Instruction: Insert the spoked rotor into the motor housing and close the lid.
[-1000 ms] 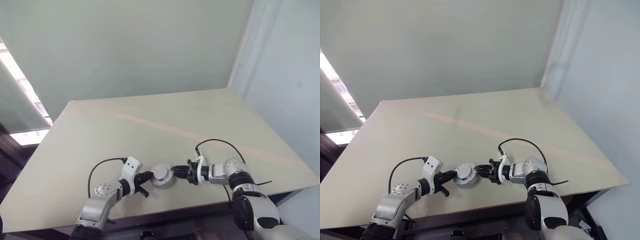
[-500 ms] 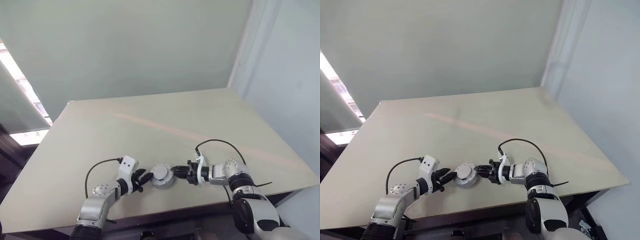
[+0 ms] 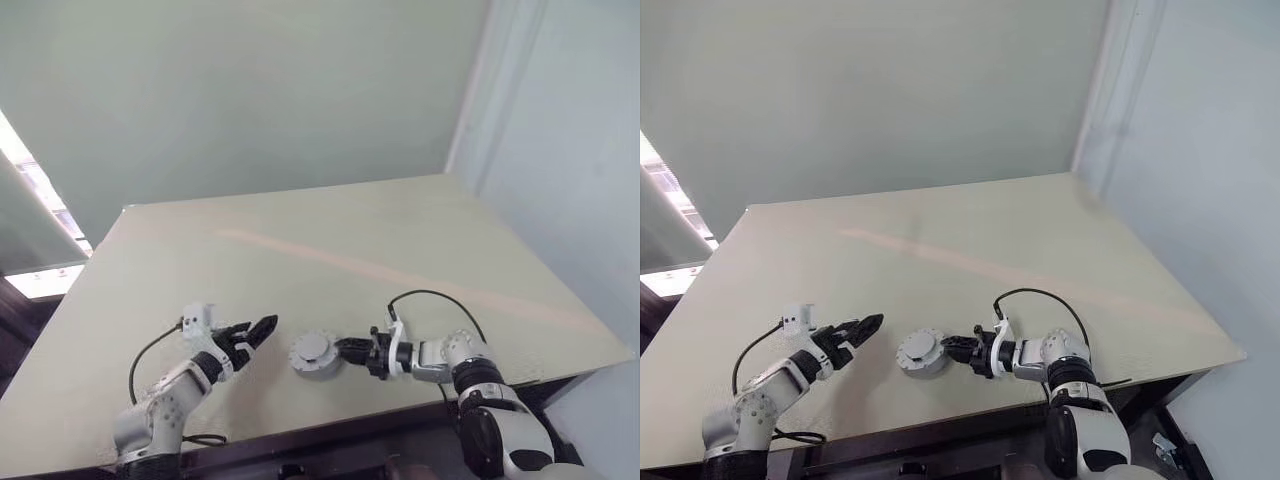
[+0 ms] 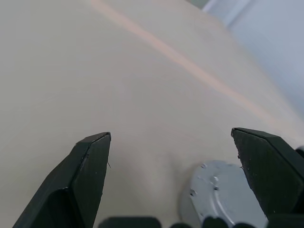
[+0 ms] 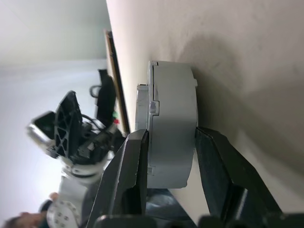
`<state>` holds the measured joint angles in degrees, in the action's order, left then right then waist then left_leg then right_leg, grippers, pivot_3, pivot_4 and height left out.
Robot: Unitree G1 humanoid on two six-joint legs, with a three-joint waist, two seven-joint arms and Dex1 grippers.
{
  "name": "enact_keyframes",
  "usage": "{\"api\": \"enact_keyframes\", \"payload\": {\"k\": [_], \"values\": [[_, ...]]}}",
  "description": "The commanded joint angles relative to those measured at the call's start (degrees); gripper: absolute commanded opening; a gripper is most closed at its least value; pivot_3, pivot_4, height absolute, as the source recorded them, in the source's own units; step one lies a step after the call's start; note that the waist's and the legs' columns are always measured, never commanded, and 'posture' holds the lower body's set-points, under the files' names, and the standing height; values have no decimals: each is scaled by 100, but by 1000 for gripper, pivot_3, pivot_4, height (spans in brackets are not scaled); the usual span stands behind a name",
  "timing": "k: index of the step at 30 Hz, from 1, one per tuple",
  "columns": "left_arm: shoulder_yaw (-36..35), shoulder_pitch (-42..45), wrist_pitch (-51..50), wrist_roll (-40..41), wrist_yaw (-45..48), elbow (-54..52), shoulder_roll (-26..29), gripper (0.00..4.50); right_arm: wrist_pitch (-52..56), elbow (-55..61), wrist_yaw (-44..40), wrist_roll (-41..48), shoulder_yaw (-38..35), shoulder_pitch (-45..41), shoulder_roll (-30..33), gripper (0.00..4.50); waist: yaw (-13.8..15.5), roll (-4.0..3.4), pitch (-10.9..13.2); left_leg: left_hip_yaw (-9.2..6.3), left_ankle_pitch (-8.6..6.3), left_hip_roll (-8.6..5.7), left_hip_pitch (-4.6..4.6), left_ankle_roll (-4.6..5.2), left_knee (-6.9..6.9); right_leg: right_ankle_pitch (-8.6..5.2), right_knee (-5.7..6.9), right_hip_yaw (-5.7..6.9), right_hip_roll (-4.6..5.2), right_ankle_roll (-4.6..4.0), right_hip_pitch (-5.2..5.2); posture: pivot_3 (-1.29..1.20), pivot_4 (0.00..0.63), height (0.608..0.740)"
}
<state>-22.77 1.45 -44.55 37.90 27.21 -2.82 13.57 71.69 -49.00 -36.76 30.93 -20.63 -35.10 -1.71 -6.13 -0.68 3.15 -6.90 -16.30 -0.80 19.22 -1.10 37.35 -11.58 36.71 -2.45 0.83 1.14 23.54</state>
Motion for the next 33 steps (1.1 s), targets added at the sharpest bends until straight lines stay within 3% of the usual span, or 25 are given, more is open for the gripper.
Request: {"api": "enact_keyframes", "payload": {"k": [1, 8, 19, 33], "values": [[-256, -17, -246, 527, -197, -339, -76, 4449, -21, 176, -68, 441, -257, -5, -249, 1275, -1, 6, 4, 1, 0, 0, 1, 0, 0, 0, 0, 0, 0, 0, 3, 0, 0, 740], [-822, -129, -909, 1744, -722, -354, -337, 4449, -87, 649, -89, 760, -446, 10, -503, 1275, 4, 12, 8, -1, 0, 1, 32, -1, 7, 1, 1, 1, 0, 1, 28, 0, 0, 740], [-1122, -242, -1306, 3753, -1492, -390, -864, 4449, 3, 1211, 35, 1004, -312, -126, -701, 1275, 51, 16, 10, -2, 0, -5, 43, -2, 6, 1, -2, 1, 4, 0, 37, 0, 0, 740], [-530, -249, -986, 3932, -1657, -62, -1029, 4449, 210, 1628, 185, 1226, -171, -207, -818, 1275, 53, 17, 11, -1, 0, -8, 44, -2, 6, 0, -3, -1, 3, -1, 37, 0, 0, 740]]}}
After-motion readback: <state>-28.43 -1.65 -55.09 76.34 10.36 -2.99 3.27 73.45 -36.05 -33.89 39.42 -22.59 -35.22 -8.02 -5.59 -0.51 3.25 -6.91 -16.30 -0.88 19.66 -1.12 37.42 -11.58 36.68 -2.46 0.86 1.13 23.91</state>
